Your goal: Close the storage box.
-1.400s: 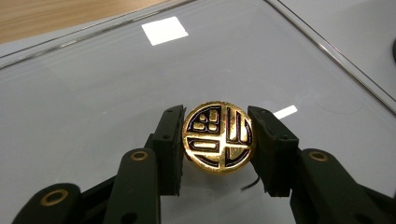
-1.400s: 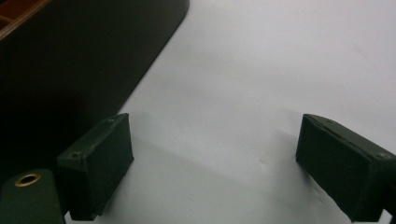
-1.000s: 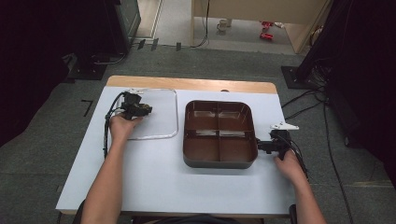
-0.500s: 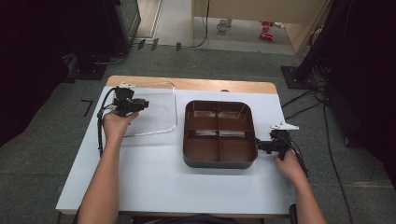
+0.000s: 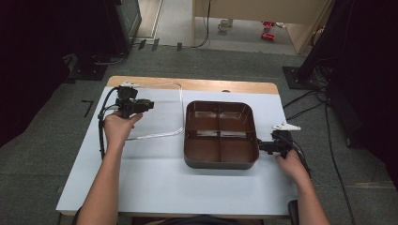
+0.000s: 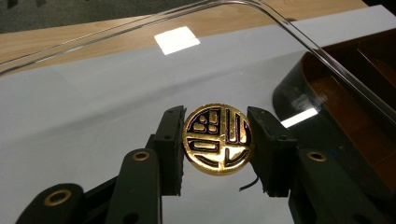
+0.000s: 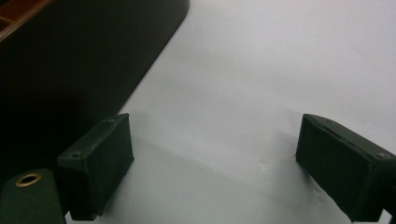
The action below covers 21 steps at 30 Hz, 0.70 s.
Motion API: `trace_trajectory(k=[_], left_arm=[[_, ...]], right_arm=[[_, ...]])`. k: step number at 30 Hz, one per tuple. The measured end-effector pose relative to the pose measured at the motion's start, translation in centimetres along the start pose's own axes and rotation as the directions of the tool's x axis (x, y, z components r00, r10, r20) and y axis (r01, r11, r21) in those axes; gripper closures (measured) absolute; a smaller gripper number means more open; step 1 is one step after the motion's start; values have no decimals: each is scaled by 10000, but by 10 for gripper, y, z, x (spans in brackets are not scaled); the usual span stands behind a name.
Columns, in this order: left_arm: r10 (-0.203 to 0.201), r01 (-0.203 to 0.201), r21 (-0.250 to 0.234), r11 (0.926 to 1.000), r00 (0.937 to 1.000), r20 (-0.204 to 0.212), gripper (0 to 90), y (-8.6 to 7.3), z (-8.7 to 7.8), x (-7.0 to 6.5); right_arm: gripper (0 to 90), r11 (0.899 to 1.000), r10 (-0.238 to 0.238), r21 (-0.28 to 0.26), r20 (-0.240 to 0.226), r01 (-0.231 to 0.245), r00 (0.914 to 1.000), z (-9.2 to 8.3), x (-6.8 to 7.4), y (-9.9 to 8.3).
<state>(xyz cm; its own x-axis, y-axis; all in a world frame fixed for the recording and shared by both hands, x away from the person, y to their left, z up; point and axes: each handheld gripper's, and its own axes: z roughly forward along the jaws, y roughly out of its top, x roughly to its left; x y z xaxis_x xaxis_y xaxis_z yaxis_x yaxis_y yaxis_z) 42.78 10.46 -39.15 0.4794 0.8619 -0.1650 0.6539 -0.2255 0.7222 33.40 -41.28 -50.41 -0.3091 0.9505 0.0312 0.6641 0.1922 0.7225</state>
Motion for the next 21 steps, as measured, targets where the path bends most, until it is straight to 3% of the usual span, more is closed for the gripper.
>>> trace_trajectory(k=[4,13,21], left_arm=[[513,-514,-60,9987,9987,-79,594,0,-2,-21],[844,-843,-193,9963,9964,68,595,1,-4,-46],[1199,-1199,-5,9928,9922,352,595,1,9,-72]], right_arm=[[105,10000,-10,4,-7,10,10000,0,0,0],[105,10000,-5,-5,-2,5,10000,0,0,0],[105,10000,-33,-3,8,33,10000,0,0,0]])
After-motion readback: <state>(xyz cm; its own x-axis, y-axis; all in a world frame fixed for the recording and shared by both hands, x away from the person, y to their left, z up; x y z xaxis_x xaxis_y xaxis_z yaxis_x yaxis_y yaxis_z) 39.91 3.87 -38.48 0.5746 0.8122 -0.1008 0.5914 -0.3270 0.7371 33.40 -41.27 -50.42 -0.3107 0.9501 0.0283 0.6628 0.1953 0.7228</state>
